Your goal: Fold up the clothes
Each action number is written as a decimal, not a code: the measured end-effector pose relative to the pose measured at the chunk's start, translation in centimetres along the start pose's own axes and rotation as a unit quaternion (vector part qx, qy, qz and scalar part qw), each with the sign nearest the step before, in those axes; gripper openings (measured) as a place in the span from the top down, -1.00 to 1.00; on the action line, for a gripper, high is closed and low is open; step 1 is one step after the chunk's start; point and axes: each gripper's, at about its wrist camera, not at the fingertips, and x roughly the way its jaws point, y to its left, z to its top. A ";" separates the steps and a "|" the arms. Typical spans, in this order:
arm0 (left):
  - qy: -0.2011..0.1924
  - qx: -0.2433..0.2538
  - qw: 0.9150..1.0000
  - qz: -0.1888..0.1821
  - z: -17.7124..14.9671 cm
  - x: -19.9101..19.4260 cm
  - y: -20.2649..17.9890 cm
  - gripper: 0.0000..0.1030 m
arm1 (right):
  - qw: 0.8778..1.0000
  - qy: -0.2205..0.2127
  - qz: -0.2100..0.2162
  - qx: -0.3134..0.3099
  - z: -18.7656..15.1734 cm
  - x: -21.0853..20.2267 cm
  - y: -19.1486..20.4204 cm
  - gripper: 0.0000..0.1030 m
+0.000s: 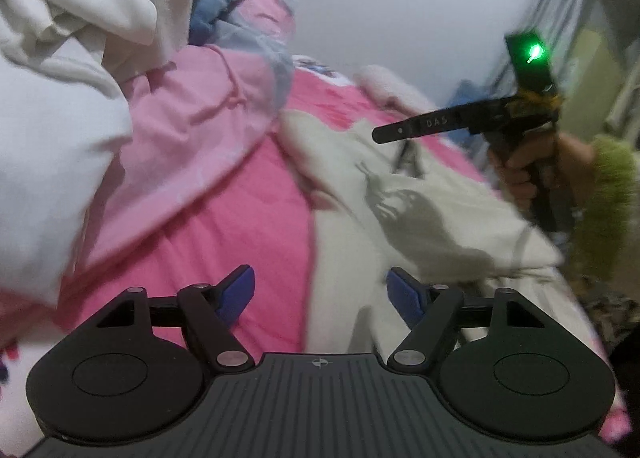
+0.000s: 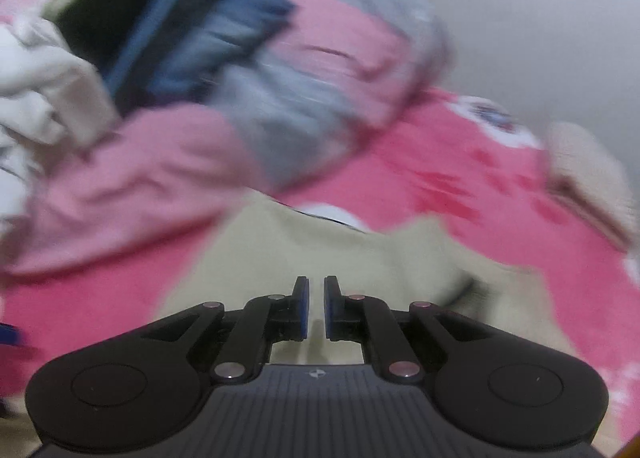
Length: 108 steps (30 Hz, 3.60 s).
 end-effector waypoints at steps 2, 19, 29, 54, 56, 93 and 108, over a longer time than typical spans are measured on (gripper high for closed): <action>0.012 0.006 1.000 0.021 0.2 1.6 -0.2 -0.38 | 1.000 0.009 0.011 -0.010 1.1 1.8 1.4 0.85; 0.012 -0.010 0.998 0.059 -1.7 3.4 0.3 -0.27 | 0.968 -0.001 0.088 0.234 2.6 7.6 -3.8 0.84; 0.008 -0.005 0.998 0.064 -1.7 3.4 0.2 -0.27 | 0.909 -0.012 0.142 0.391 -0.9 12.4 -6.6 0.83; -0.040 0.098 0.991 0.083 2.6 2.9 -5.7 -0.40 | 0.841 -0.157 -0.054 0.514 -22.2 -23.5 -20.4 0.65; -0.047 0.131 0.988 0.067 3.1 4.2 -7.9 -0.41 | 0.852 -0.127 -0.056 0.505 -22.7 -20.8 -19.5 0.65; -0.001 0.126 0.986 0.106 5.8 18.5 -9.0 -0.41 | 0.885 -0.062 -0.162 0.431 -22.0 -8.3 -20.0 1.00; 0.077 0.212 0.974 0.034 2.7 13.3 -12.3 -0.50 | 0.904 0.009 -0.096 0.417 -22.2 -9.7 -15.1 1.00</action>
